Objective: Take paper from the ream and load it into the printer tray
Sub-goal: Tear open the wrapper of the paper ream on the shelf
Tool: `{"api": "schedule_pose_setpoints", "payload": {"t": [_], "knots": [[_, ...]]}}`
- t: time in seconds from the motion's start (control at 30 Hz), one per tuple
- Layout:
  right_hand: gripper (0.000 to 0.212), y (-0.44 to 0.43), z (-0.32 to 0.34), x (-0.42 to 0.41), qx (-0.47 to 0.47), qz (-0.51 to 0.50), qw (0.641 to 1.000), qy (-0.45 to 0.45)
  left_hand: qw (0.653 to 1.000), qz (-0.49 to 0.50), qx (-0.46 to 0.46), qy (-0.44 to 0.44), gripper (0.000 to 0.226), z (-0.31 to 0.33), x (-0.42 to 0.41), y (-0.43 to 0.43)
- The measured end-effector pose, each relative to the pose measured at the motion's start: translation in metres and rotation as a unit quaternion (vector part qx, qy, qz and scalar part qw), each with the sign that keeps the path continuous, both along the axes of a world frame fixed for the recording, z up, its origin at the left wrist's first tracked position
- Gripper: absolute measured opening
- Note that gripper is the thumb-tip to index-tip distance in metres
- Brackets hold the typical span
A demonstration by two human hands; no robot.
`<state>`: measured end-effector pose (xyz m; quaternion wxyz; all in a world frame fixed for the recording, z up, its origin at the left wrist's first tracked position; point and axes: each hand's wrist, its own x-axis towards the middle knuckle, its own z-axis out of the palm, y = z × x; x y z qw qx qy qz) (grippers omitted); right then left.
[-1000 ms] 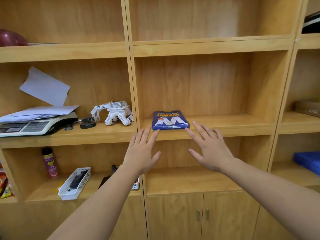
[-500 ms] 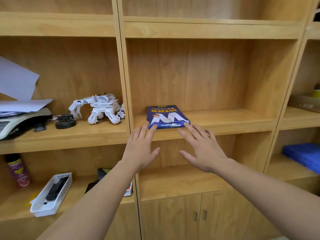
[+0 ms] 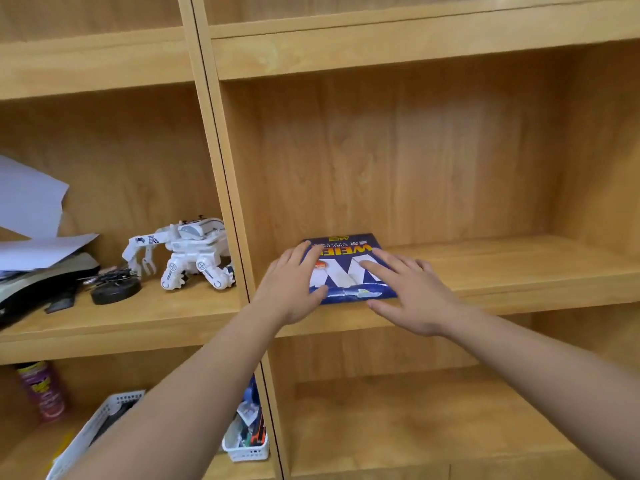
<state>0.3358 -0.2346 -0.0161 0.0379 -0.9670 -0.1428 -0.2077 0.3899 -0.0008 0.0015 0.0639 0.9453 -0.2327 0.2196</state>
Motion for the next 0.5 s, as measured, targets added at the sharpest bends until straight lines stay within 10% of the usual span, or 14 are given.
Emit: {"api": "schedule_pose_setpoints", "payload": {"t": [0.5], "knots": [[0.034,0.005,0.014,0.142,0.101,0.060,0.978,0.171,0.985,0.058,-0.013,0.164,0.068,-0.021,0.099,-0.040]]}}
